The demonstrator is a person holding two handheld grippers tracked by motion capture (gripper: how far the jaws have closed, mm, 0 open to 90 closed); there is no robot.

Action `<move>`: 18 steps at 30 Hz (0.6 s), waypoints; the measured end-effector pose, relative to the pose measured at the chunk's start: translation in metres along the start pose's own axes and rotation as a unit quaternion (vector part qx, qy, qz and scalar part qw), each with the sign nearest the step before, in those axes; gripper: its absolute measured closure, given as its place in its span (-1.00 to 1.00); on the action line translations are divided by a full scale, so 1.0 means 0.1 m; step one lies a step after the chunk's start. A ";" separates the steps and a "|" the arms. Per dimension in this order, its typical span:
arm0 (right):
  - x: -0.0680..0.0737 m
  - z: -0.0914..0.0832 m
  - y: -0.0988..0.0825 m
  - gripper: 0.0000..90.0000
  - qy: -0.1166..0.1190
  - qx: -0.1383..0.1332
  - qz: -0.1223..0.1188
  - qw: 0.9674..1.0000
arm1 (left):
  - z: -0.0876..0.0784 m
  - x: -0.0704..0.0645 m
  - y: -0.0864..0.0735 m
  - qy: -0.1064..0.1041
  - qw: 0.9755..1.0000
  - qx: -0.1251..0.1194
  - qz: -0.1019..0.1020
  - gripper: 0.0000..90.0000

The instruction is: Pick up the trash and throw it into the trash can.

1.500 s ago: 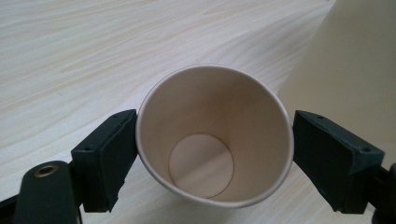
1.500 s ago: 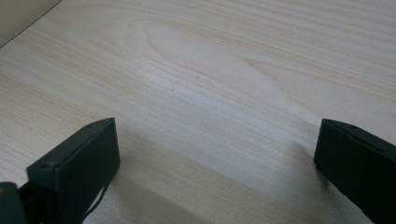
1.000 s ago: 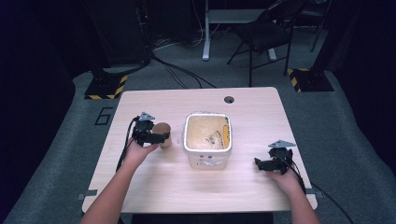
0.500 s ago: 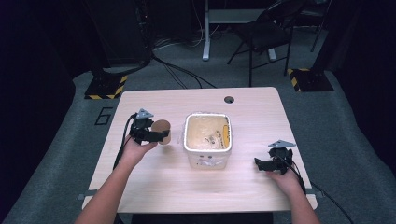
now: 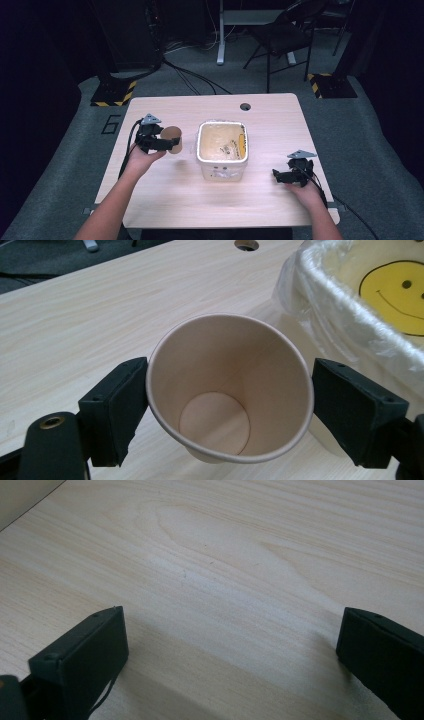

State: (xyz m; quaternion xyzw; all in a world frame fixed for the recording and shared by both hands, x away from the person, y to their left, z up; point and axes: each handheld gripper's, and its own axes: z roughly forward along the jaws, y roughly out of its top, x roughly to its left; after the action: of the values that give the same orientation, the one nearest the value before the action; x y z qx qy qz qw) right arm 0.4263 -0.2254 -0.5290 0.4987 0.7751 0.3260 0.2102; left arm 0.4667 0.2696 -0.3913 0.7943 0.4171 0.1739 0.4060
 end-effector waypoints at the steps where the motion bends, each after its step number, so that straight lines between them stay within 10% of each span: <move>1: 0.00 0.00 0.00 -1.00 0.000 0.000 0.000 1.000 | -0.02 -0.01 0.02 -0.001 1.000 -0.003 0.002 -0.62; 18: 0.00 0.00 0.00 -1.00 0.000 0.000 0.000 1.000 | -0.28 -0.24 0.31 -0.025 0.999 -0.024 0.033 -0.62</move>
State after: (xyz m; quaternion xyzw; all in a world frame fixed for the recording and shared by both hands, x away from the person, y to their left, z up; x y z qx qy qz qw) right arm 0.4263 -0.2254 -0.5290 0.4988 0.7751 0.3260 0.2102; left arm 0.4521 0.2542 -0.3481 0.8016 0.3767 0.1773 0.4290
